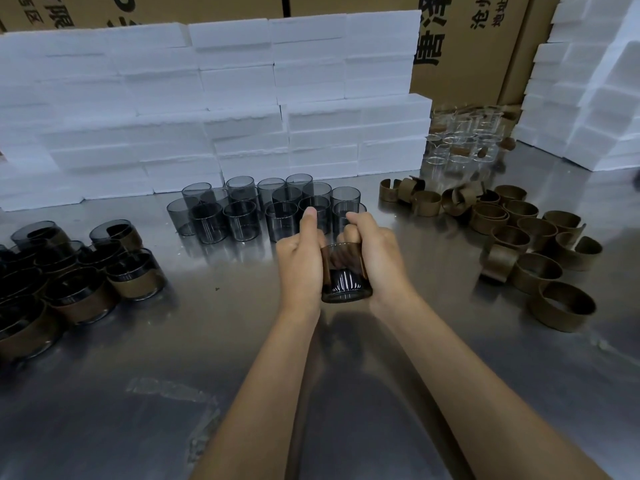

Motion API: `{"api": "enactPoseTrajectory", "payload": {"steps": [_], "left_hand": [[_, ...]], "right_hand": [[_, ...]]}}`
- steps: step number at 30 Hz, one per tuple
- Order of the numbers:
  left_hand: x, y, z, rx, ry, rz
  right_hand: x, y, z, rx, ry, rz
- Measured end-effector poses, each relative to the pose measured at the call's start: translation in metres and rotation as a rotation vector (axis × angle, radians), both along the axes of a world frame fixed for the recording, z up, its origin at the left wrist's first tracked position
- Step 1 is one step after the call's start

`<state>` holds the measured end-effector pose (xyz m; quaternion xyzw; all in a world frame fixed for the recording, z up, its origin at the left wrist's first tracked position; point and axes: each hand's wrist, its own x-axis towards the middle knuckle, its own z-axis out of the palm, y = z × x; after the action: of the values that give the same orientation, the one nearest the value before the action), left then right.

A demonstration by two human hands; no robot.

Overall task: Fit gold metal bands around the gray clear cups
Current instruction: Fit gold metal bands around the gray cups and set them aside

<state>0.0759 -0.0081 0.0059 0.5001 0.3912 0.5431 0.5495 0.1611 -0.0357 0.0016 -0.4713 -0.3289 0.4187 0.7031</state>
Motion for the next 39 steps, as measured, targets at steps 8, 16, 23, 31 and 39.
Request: {"api": "enactPoseTrajectory", "payload": {"steps": [8,16,23,31,39], "left_hand": [[-0.001,0.003,0.003,0.186,-0.033,0.07],[-0.005,0.004,0.0,0.272,0.098,0.01],[-0.006,-0.003,-0.005,0.397,0.235,-0.191],[0.005,-0.016,-0.014,0.675,0.602,-0.323],[0.0,-0.003,-0.008,0.381,0.144,-0.349]], "right_hand": [[0.006,0.0,0.003,-0.113,0.086,0.097],[0.019,-0.006,0.001,-0.258,0.278,0.355],[0.046,-0.005,-0.002,-0.217,0.321,0.177],[0.06,-0.009,-0.003,-0.125,0.355,0.135],[0.057,-0.013,0.003,-0.116,0.349,0.326]]}}
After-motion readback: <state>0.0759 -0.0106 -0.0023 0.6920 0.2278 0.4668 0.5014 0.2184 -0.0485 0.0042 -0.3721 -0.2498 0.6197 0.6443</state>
